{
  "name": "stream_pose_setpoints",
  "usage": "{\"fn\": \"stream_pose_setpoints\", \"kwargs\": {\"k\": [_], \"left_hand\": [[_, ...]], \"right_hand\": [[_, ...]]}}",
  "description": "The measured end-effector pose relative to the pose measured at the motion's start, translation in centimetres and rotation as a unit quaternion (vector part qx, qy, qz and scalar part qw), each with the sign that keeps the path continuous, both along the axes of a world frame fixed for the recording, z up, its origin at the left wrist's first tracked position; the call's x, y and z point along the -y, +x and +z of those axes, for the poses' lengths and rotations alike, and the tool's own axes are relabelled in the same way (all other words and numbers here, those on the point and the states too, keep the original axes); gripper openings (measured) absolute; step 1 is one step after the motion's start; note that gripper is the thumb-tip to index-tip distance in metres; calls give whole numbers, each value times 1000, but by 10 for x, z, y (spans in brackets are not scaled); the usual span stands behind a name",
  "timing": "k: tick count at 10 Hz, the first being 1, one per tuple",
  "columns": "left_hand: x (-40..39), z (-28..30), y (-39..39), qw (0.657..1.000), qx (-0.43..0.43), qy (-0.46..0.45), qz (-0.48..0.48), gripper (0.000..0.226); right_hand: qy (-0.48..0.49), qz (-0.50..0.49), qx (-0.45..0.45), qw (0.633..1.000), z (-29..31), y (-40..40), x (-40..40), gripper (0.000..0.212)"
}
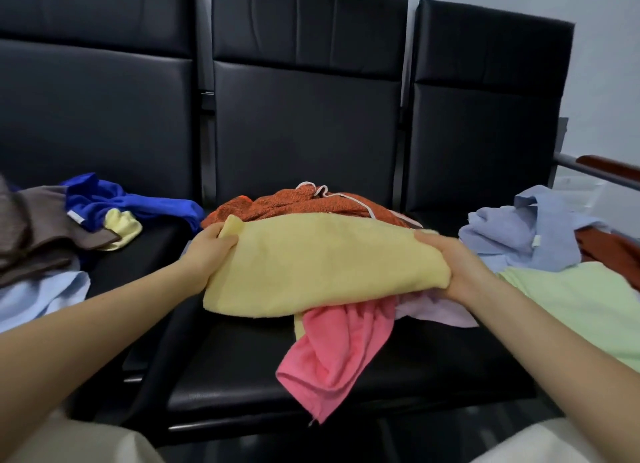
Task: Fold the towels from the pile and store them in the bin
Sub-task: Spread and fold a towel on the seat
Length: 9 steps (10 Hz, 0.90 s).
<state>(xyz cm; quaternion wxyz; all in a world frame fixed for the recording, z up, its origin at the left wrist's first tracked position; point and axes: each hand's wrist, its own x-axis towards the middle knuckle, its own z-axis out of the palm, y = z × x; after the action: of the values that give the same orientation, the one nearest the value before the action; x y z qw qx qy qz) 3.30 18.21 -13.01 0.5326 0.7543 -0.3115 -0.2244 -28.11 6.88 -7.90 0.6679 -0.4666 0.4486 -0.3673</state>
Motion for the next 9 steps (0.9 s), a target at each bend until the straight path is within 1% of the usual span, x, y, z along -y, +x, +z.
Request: {"fn": "stream_pose_setpoints", "kwargs": {"k": [1,2,3,4,5,6,7,8,9], "left_hand": [[-8,2,-5,995,92,43,-3,44],[-6,-9,6,980,199,27,-1,48],[-5,1,-8,982,170,-74,-30,23],[-1,11,-27,989,-79,-101,-72,29],[6,10,-42,953,-280,-46,-101,55],[13,7,-42,955,-281,-27,-94,82],[21,6,-46,959,-263,-30,-99,63],[29,5,-58,981,-177,-13,-79,46],[30,15,-63,984,-154,-75,-46,21]], "right_hand": [[-51,-18,44,998,10,-3,2,45],[-39,-53,97,993,21,5,0,23],[-77,-31,121,989,32,29,-8,20],[-124,79,124,981,30,57,-17,19],[-127,270,20,954,18,90,-36,21],[-421,121,-189,879,-15,99,-18,12],[-486,3,-246,839,-33,92,-6,21],[-413,30,-220,883,-37,83,-3,30],[-416,44,-192,888,-39,80,-2,29]]}}
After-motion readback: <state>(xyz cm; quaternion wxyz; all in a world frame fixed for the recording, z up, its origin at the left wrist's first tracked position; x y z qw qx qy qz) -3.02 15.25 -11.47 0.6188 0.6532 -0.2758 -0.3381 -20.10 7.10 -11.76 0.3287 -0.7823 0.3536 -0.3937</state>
